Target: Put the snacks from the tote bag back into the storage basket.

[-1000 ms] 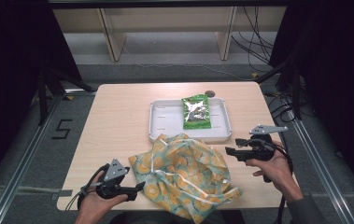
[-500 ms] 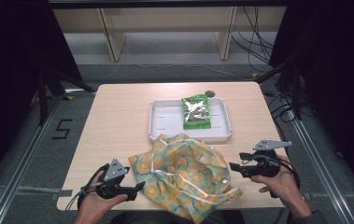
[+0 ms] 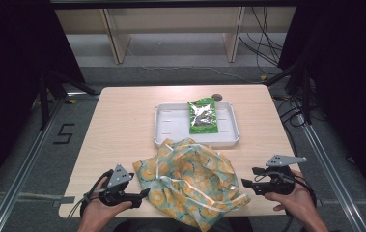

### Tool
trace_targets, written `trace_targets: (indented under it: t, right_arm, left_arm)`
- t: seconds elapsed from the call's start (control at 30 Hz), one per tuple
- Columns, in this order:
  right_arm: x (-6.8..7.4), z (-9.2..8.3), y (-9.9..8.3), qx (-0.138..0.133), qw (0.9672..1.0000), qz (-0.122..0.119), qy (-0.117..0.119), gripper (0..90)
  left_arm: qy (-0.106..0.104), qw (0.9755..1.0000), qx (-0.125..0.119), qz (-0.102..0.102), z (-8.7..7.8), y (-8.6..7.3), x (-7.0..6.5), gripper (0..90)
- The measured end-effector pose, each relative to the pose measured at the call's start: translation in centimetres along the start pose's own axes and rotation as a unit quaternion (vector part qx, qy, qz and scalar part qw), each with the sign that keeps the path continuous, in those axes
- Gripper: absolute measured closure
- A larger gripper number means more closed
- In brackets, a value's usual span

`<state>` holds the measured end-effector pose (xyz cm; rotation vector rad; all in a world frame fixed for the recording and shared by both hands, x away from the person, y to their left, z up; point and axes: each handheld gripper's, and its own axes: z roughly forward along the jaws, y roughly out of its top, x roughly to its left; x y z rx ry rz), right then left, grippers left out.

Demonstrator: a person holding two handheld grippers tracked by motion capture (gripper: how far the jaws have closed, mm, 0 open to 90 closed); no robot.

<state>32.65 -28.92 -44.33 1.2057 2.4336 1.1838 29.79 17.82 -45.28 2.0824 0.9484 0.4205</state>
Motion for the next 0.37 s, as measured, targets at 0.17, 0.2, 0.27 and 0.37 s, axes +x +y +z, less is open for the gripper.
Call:
trace_targets:
  t: [0.17,0.2,0.27,0.37]
  right_arm:
    - [0.06,0.07,-0.44,0.011,0.9999,-0.005,-0.004,35.1]
    - [0.05,0.09,-0.46,0.012,0.9999,-0.005,-0.004,35.1]
    - [0.05,0.07,-0.47,0.012,0.9999,-0.006,-0.005,35.1]
    - [0.27,0.10,-0.51,0.017,0.9996,0.021,0.007,35.0]
  left_arm:
    - [0.000,1.0000,0.000,0.000,0.01,0.01,-0.01,23.9]
    - [0.000,1.0000,0.000,0.000,0.00,0.01,-0.01,23.9]
    - [0.000,1.0000,0.000,0.001,0.00,0.00,0.01,23.9]
    - [0.001,0.9999,-0.001,0.013,0.00,0.05,0.17,23.9]
